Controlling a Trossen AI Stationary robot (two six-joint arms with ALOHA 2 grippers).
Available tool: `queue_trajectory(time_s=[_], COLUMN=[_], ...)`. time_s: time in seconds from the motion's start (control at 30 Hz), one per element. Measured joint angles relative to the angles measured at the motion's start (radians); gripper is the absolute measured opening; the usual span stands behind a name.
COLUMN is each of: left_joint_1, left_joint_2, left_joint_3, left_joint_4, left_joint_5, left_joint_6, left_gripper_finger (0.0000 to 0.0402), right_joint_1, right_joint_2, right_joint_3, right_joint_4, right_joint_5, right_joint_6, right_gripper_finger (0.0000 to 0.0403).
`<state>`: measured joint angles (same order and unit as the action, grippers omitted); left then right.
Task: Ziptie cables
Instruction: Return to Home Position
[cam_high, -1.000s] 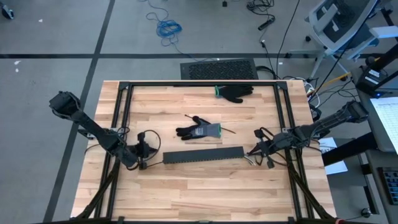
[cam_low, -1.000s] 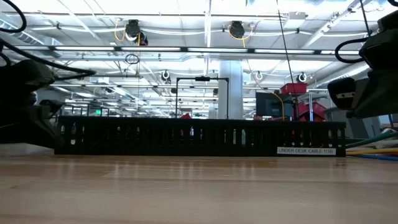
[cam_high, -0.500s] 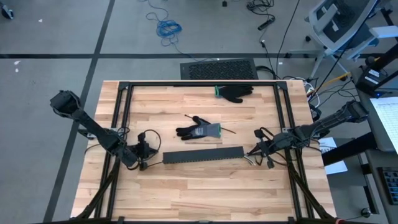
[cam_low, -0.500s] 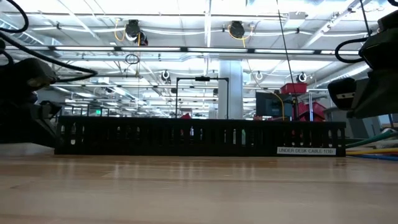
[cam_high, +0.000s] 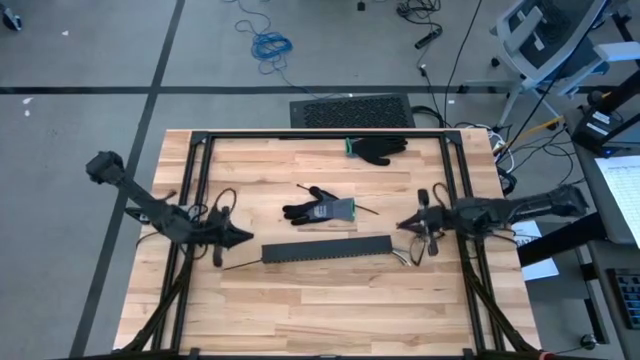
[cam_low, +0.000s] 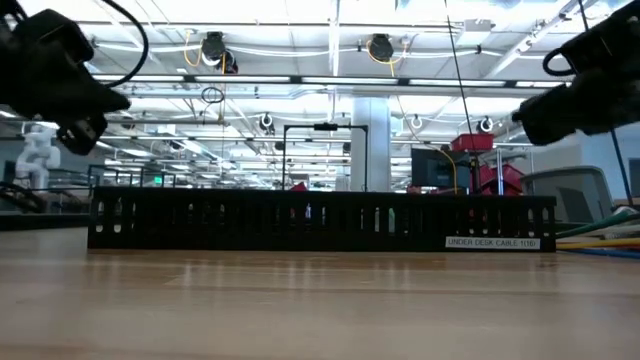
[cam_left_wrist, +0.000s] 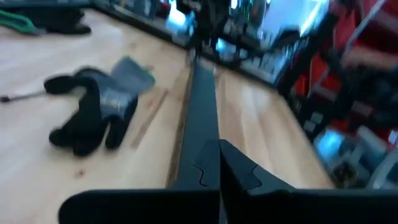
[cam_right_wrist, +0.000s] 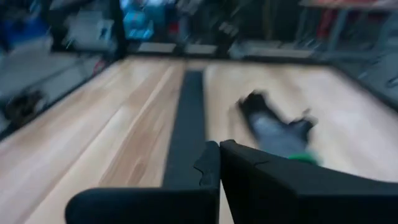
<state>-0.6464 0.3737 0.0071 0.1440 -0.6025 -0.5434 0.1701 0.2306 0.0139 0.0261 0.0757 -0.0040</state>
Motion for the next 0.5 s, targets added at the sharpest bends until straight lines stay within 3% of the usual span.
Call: queue_trajectory(time_s=[0.37,0.5], left_joint_1=[0.241,0.368], left_joint_2=[-0.347,-0.373], left_joint_3=[0.000,0.000], left_joint_4=[0.005,0.011], left_joint_5=[-0.001,-0.005], left_joint_6=[0.000,0.000], left_gripper_finger=[0.0000,0.0000], right_joint_1=[-0.216,-0.251], right_joint_2=[-0.226,-0.230], right_joint_3=[0.000,0.000], right_joint_4=[0.000,0.004], right_joint_5=[0.002,0.002], right_joint_6=[0.000,0.000], right_gripper_finger=[0.0000,0.0000])
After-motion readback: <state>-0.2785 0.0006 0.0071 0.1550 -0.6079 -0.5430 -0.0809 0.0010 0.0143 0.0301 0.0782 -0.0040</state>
